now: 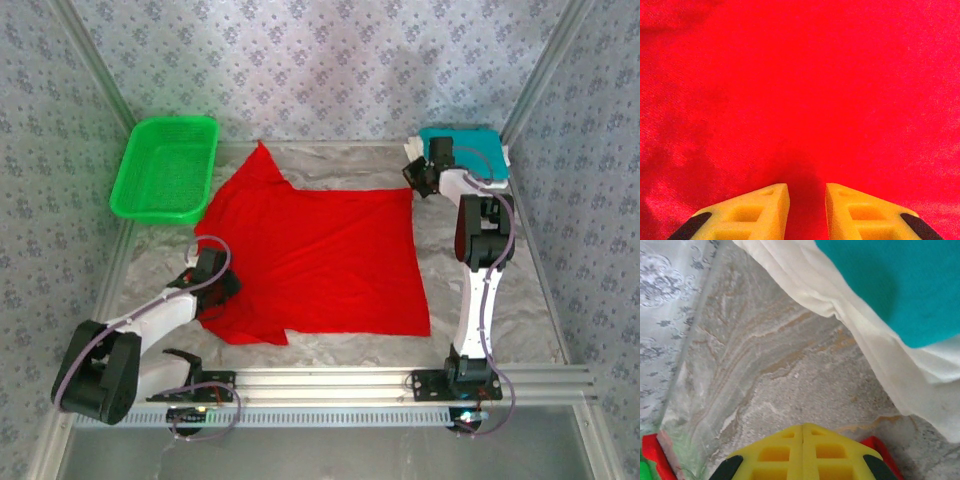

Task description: Fold and stack the t-shirts

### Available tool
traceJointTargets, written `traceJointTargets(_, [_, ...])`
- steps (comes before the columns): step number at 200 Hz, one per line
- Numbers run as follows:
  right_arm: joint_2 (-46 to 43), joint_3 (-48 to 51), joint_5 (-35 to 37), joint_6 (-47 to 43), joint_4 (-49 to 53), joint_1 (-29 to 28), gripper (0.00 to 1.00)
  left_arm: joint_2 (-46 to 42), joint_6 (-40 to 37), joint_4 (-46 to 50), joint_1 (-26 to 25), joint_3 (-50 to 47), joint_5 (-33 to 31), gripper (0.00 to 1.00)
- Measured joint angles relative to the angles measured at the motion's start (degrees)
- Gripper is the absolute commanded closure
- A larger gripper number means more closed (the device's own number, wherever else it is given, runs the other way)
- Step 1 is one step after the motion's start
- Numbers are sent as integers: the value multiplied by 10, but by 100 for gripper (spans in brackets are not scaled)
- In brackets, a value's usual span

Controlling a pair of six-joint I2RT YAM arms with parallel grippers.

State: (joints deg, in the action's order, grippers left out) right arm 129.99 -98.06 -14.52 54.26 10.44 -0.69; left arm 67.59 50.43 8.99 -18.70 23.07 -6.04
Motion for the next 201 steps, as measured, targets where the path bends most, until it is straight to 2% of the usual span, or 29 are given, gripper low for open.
traceJointTargets(7, [0, -4, -1, 3, 0, 0, 99, 0, 0, 0, 0, 0, 0, 72])
traceJointTargets(19, [0, -7, -1, 5, -2, 0, 78, 0, 0, 0, 0, 0, 0, 72])
traceJointTargets(25, [-2, -3, 0, 7, -5, -2, 74, 0, 0, 0, 0, 0, 0, 72])
traceJointTargets(79, [-38, 101, 1, 10, -18, -15, 70, 0, 0, 0, 0, 0, 0, 72])
traceJointTargets(122, [-43, 110, 0, 15, -32, -15, 69, 0, 0, 0, 0, 0, 0, 72])
traceJointTargets(152, [-43, 104, 0, 19, -29, -15, 62, -1, 0, 0, 0, 0, 0, 71])
traceJointTargets(201, [-50, 112, -3, 19, -25, -20, 62, -7, 0, 0, 0, -4, -1, 71])
